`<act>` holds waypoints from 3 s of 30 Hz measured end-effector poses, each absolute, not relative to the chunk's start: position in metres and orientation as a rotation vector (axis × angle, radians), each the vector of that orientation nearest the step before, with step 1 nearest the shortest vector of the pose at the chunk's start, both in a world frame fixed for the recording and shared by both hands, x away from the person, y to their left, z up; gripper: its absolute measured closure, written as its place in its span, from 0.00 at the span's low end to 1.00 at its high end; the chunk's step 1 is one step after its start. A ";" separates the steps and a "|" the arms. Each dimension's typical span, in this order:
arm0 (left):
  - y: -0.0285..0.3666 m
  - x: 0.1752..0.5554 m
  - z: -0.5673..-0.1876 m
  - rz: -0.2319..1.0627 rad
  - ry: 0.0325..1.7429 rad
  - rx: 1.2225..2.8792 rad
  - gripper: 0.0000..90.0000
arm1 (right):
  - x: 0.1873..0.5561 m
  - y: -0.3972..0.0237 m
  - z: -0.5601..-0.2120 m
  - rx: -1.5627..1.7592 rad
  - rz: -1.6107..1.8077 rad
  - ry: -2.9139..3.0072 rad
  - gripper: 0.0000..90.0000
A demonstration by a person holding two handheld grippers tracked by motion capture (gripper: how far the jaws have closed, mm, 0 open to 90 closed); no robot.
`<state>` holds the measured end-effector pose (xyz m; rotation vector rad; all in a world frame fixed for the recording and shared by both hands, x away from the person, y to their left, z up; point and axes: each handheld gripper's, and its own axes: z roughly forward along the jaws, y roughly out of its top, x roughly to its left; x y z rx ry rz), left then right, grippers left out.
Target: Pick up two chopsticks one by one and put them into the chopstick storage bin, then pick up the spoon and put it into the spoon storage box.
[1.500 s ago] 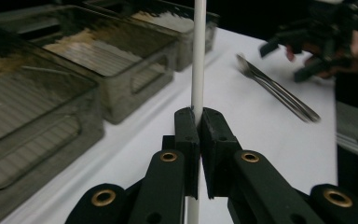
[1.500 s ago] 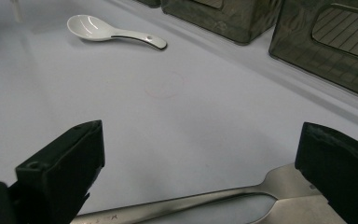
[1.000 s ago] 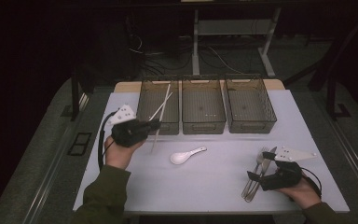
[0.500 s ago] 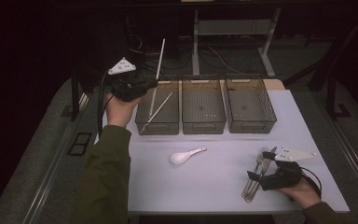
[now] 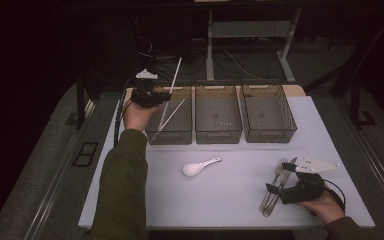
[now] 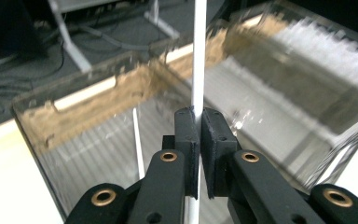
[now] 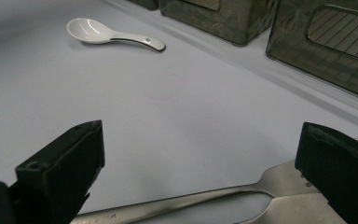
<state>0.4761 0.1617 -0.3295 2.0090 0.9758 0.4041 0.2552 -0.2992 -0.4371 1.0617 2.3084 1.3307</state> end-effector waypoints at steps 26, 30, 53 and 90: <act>0.156 0.487 -0.378 0.368 1.139 2.165 0.93 | 0.255 -0.299 -0.437 1.059 1.333 2.313 0.02; 0.157 0.488 -0.378 0.404 1.172 2.150 0.81 | 0.255 -0.299 -0.437 1.058 1.335 2.312 0.02; 0.156 0.457 -0.342 0.354 0.929 2.044 0.44 | 0.255 -0.299 -0.437 1.061 1.331 2.313 0.02; 0.145 0.328 -0.369 0.290 0.670 2.040 0.14 | 0.254 -0.300 -0.436 1.063 1.340 2.300 0.02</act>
